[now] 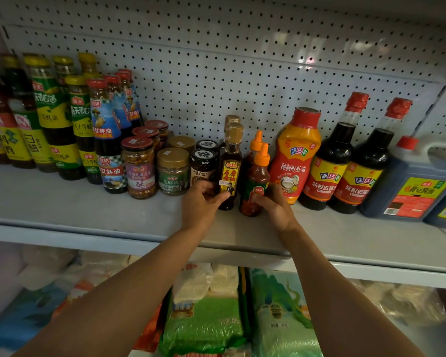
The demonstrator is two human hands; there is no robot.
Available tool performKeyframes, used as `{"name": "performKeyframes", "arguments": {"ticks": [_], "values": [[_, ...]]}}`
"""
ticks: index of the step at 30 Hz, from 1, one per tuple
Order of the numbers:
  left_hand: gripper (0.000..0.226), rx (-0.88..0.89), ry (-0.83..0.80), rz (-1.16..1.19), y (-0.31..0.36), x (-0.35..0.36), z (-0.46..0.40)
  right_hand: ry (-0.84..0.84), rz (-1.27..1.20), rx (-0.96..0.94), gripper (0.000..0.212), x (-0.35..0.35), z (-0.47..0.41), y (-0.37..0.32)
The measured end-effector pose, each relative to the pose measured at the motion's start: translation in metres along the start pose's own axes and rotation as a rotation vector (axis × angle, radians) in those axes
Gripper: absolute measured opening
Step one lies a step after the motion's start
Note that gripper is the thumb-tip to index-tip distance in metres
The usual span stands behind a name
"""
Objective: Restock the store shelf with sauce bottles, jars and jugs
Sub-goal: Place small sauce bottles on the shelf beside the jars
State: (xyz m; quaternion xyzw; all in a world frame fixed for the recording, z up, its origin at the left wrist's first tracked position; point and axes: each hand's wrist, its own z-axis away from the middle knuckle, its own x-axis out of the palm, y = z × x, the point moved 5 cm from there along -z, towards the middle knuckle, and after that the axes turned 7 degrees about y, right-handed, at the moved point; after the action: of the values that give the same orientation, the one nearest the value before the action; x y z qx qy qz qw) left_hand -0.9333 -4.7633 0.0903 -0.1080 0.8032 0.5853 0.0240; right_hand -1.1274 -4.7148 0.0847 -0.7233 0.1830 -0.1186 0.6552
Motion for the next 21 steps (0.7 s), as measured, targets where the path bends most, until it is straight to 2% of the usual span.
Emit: {"name": "performKeyframes", "arguments": {"ticks": [11,17,21], "values": [[0.028,0.001,-0.016,-0.013,0.000,0.002,0.000,-0.051,-0.011,0.014,0.068,0.003,-0.001,-0.001],[0.031,-0.008,-0.025,-0.041,-0.005,0.005,-0.004,-0.053,0.000,0.011,0.068,0.001,-0.001,0.000],[0.041,-0.006,-0.011,-0.075,-0.012,0.008,-0.008,-0.059,-0.001,0.018,0.070,0.001,-0.002,0.001]]}}
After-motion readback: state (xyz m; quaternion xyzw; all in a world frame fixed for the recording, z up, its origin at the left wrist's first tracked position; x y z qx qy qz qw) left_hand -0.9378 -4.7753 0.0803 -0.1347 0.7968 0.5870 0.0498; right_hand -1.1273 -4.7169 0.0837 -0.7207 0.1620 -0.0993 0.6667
